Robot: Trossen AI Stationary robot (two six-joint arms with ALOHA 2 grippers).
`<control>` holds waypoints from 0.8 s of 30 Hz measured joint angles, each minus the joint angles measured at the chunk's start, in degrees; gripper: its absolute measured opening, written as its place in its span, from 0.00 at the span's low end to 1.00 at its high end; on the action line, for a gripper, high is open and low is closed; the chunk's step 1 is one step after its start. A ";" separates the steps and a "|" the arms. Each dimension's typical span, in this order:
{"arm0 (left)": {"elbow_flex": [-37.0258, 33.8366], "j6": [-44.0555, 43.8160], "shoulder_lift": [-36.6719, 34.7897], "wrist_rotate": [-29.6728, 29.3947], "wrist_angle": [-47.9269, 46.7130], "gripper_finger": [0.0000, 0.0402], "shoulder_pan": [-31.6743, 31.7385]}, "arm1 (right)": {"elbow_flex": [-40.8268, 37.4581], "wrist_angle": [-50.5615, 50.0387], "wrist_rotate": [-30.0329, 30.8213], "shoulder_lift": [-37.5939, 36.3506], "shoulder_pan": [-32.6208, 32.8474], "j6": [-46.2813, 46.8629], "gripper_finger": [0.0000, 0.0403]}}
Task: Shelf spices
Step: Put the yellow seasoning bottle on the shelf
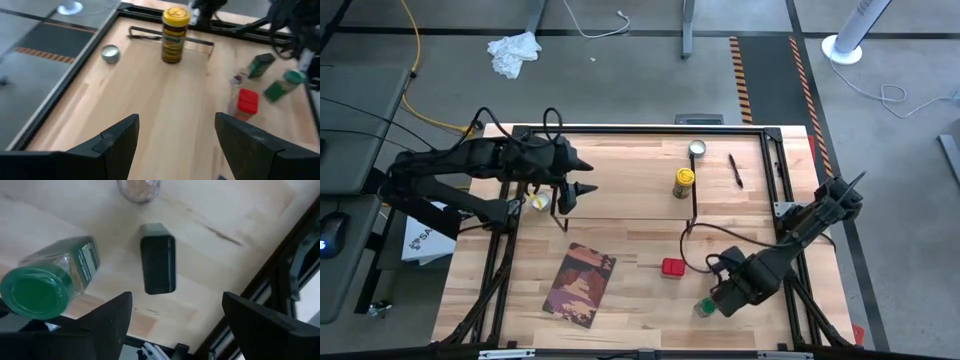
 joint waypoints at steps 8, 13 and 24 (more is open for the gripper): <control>-2.68 -3.18 -0.22 2.99 5.84 0.64 0.64 | 0.00 3.86 0.04 0.69 0.00 -2.77 0.76; -2.98 -7.11 -0.07 1.45 6.66 0.64 -0.20 | 0.00 3.60 -0.58 0.69 0.15 -2.77 0.76; -2.98 -10.00 -0.07 -4.15 6.62 0.64 -3.49 | 0.00 2.83 1.93 0.69 0.15 -3.03 0.76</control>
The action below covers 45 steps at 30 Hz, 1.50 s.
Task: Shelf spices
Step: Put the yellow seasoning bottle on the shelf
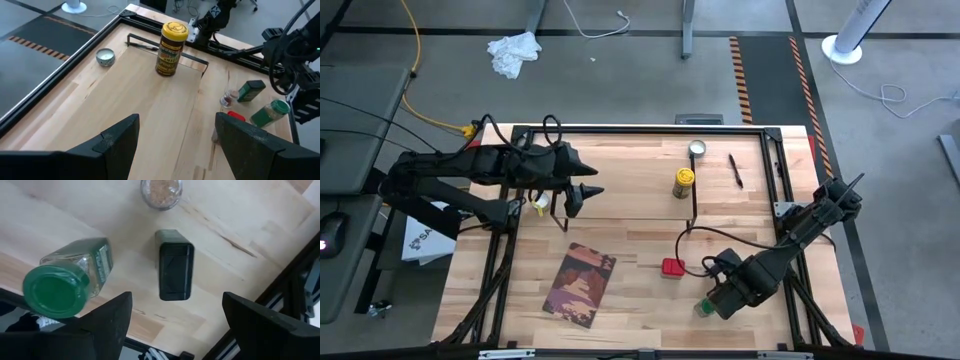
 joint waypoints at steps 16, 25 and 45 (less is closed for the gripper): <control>0.00 7.20 0.00 -8.13 -0.18 0.64 -0.50 | 3.18 -12.10 23.98 -5.81 -13.19 1.67 0.60; 0.00 18.39 -0.29 -15.64 -0.89 0.64 -0.24 | 3.78 -10.97 41.04 -10.67 -22.86 3.51 0.04; 0.02 22.84 -8.33 -15.34 -4.45 0.64 11.29 | 3.69 16.77 39.46 -4.19 -33.73 -19.96 0.00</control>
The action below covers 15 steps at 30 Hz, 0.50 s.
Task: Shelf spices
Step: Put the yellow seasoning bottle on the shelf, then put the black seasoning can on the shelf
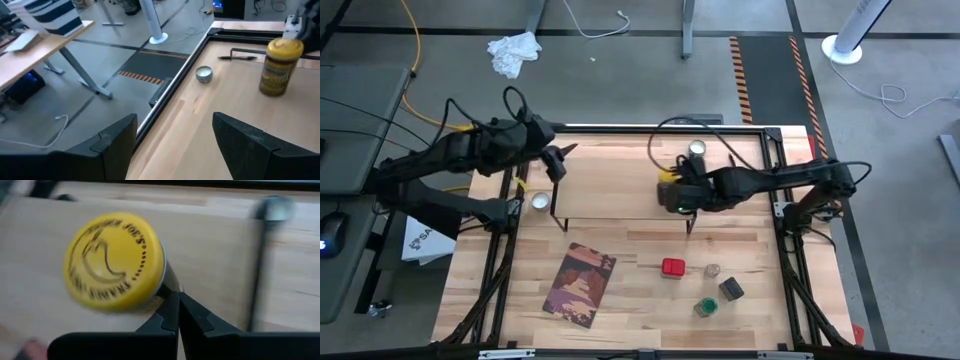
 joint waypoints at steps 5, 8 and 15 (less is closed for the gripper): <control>0.00 -2.27 -1.84 0.09 -2.44 0.64 0.63 | 0.04 6.74 -1.53 2.00 -0.19 -7.48 0.00; 0.00 -3.49 -2.80 0.89 -3.67 0.64 0.61 | 0.09 1.84 -6.81 0.69 1.18 -9.85 0.00; 0.00 -7.79 -4.14 4.12 -6.59 0.64 0.59 | 0.13 -10.58 -21.51 -2.76 16.60 2.91 0.00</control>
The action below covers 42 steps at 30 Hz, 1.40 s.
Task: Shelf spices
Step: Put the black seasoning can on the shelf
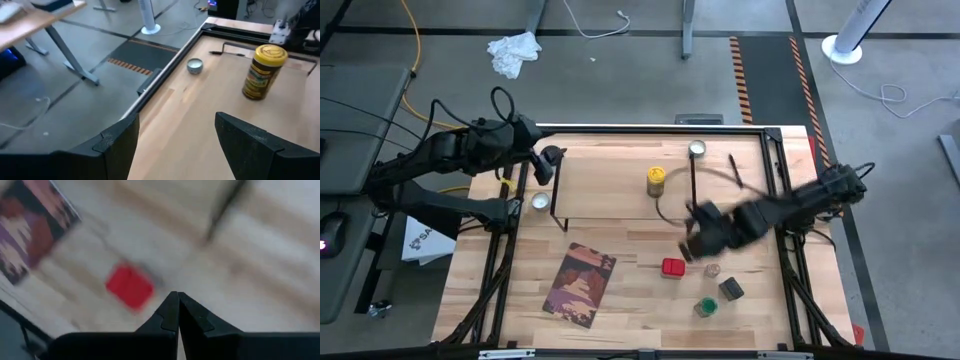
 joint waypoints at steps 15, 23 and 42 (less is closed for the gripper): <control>0.02 -7.02 1.50 3.36 0.22 0.64 0.00 | -0.04 -9.07 -13.08 11.05 24.83 39.95 0.55; 0.02 -12.46 2.31 4.39 0.15 0.64 0.00 | -0.07 -6.17 -11.33 11.54 22.93 30.23 0.65; 0.02 -18.63 5.18 6.99 0.02 0.64 -0.03 | -10.12 1.43 -16.06 11.30 20.96 21.38 0.65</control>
